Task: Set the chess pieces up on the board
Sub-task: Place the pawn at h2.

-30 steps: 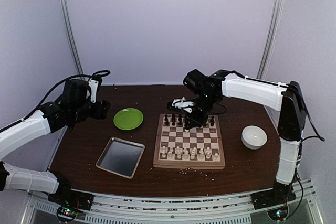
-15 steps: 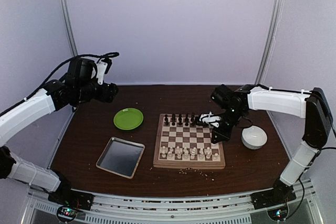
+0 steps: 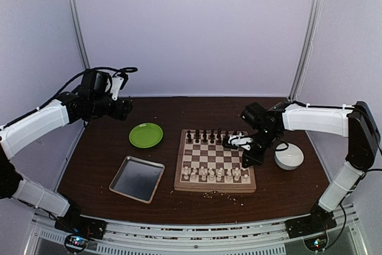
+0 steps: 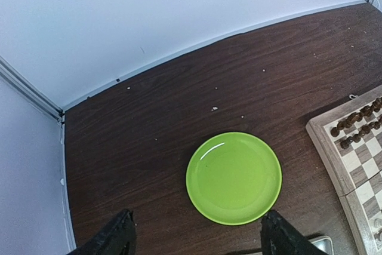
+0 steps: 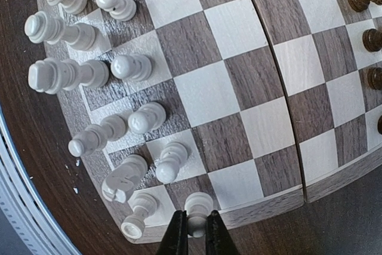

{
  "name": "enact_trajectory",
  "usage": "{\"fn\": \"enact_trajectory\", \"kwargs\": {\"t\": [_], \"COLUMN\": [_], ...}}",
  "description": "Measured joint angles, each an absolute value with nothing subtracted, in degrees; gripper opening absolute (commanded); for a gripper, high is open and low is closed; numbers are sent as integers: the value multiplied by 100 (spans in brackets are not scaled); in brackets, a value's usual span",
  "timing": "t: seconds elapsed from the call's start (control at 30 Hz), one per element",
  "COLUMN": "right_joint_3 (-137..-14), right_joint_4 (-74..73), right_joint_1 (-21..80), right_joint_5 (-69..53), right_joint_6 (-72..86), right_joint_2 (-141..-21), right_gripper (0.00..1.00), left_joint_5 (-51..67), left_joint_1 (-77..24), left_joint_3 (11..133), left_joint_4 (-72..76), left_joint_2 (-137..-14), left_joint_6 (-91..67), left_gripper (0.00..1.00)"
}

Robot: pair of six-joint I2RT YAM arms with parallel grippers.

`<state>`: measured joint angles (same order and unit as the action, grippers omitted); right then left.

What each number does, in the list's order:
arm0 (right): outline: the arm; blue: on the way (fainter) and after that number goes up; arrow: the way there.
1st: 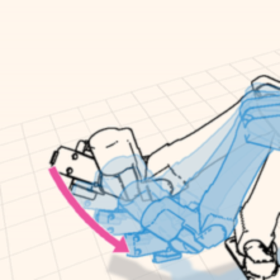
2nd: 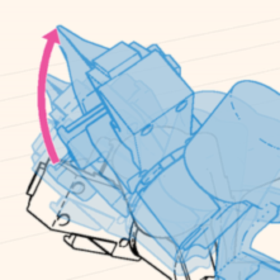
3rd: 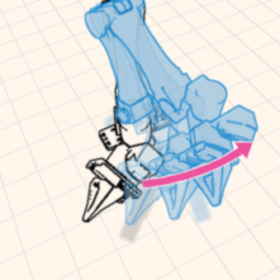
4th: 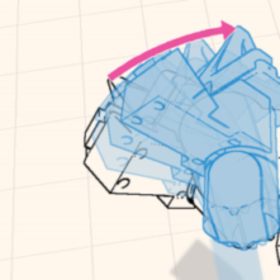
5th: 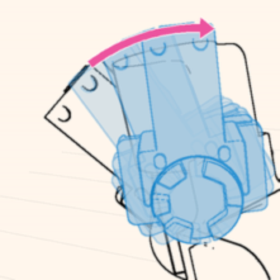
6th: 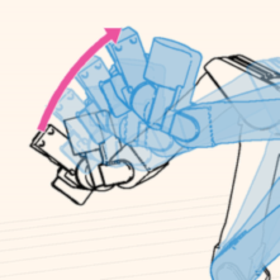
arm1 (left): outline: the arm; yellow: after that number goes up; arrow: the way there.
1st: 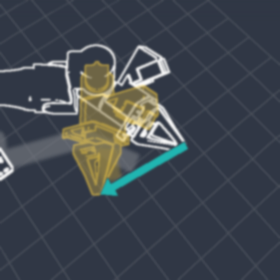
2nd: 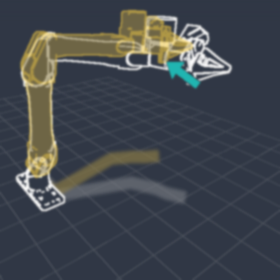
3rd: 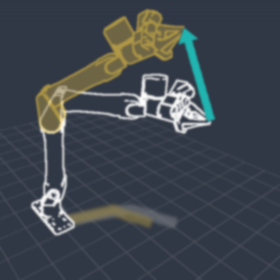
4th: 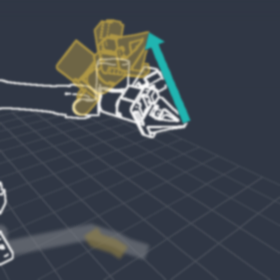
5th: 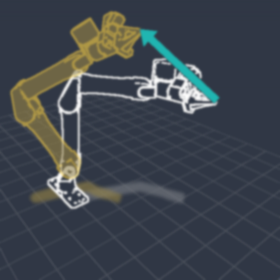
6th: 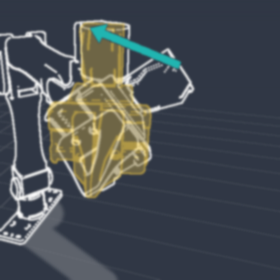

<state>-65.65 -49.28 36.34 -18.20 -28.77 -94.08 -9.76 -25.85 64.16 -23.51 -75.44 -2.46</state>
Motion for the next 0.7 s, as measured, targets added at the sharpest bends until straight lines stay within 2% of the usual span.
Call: {"fn": "enact_trajectory", "kwargs": {"t": [0.7], "right_joint_3": [-6453], "right_joint_4": [-4932], "right_joint_1": [3634], "right_joint_5": [-1942], "right_joint_6": [-2967], "right_joint_2": [-9590], "right_gripper": [7], "left_joint_5": [-766], "left_joint_1": [-2495], "left_joint_3": [6403], "left_joint_4": [-2237], "left_joint_2": [-7542], "left_joint_6": [-242], "left_gripper": [74]}}
